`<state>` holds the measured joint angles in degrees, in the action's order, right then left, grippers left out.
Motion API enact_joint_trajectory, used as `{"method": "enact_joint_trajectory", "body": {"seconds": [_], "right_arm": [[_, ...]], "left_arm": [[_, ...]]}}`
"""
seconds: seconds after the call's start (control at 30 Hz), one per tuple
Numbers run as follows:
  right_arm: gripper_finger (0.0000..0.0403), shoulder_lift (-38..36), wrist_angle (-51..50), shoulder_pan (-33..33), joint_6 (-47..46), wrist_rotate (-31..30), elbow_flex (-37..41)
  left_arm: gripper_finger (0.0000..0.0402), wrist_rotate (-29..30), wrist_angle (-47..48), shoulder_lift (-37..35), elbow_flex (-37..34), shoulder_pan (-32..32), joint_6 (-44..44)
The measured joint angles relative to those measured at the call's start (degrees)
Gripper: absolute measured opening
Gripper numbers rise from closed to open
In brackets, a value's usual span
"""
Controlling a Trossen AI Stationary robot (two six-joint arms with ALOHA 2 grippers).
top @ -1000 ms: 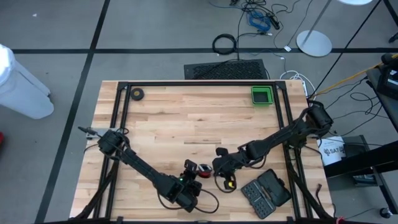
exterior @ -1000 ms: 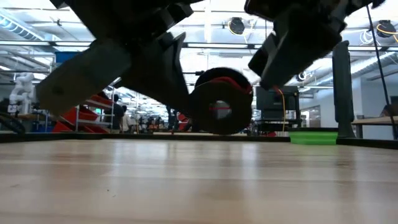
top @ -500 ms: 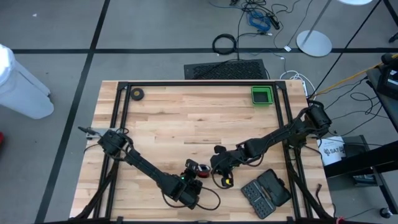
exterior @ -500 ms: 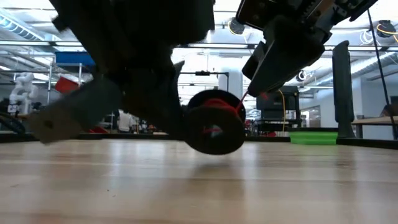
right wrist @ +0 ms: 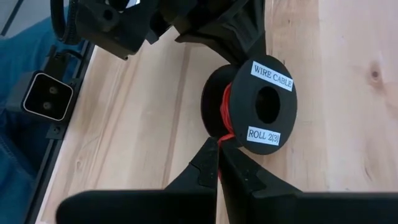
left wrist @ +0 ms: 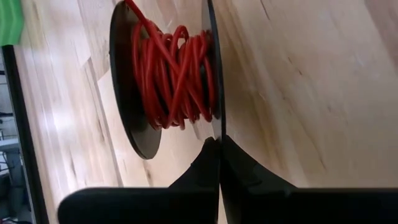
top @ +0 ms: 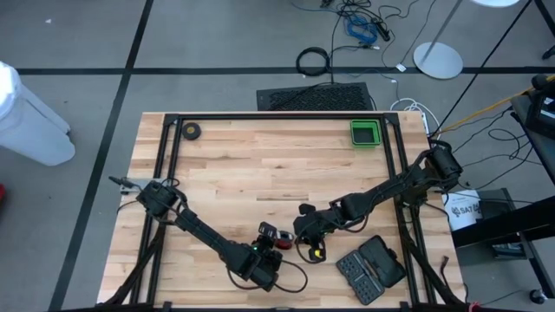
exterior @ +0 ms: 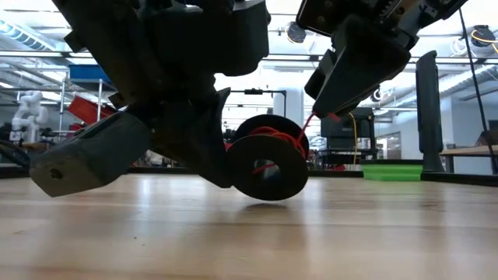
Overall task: Coil cords
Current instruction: Coil the red wire into the spool
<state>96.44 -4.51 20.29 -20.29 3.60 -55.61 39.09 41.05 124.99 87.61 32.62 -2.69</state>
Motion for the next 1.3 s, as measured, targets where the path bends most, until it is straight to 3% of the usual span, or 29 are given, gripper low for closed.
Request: {"method": "enact_joint_trajectory", "body": {"seconds": [0.67,1.0,1.3], "right_arm": [[0.0001,0.0,-0.4,0.0,-0.5,0.0,0.0],[0.0001,0.0,-0.5,0.0,-0.3,-0.1,0.0],[0.0000,0.0,-0.5,0.0,-0.3,-0.1,0.0]], "left_arm": [[0.0003,1.6,-3.7,0.0,0.0,0.2,0.8],[0.0106,1.4,-7.7,0.0,0.0,1.5,4.6],[0.0115,0.9,-7.7,0.0,0.0,2.6,4.6]]}}
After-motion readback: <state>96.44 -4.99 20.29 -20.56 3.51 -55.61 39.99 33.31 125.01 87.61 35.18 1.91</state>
